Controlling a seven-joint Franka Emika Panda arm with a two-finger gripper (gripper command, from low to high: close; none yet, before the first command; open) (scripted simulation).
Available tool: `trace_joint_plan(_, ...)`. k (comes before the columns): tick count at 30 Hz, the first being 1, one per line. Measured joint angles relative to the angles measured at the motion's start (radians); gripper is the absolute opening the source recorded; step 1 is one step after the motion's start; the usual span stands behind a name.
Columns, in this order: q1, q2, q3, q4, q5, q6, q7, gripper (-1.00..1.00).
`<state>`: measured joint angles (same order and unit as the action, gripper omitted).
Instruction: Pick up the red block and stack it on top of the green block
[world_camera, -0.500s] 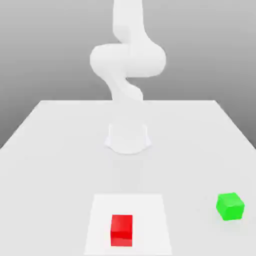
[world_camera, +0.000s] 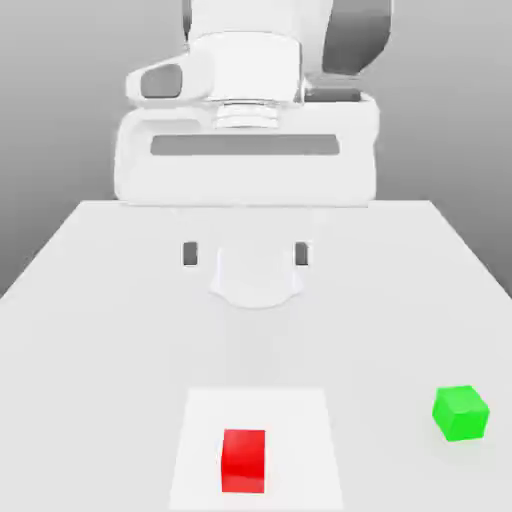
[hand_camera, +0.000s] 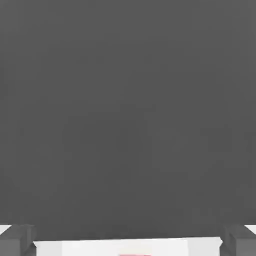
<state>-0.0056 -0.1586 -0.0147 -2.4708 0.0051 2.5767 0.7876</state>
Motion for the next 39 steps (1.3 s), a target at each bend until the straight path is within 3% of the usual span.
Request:
trace_joint_plan(8,-0.006,0.29,-0.003,-0.075,0.002,0.127,-0.005,0.0)
trace_joint_plan(13,-0.009,0.471,0.001,-0.06,0.009,0.268,-0.011,0.0)
trace_joint_plan(14,-0.01,0.498,0.002,-0.057,0.01,0.291,-0.012,-1.0)
trace_joint_plan(21,-0.012,0.5,0.003,-0.056,0.008,0.292,-0.01,-1.0)
trace_joint_plan(26,-0.011,0.344,0.003,-0.08,0.001,0.16,-0.005,-1.0)
trace_joint_plan(32,0.145,0.27,0.163,-0.088,-0.021,0.092,-0.009,-1.0)
trace_joint_plan(36,0.328,0.243,0.289,-0.085,-0.044,0.06,-0.01,-1.0)
trace_joint_plan(39,0.368,0.324,0.286,-0.074,-0.11,0.126,0.032,-1.0)
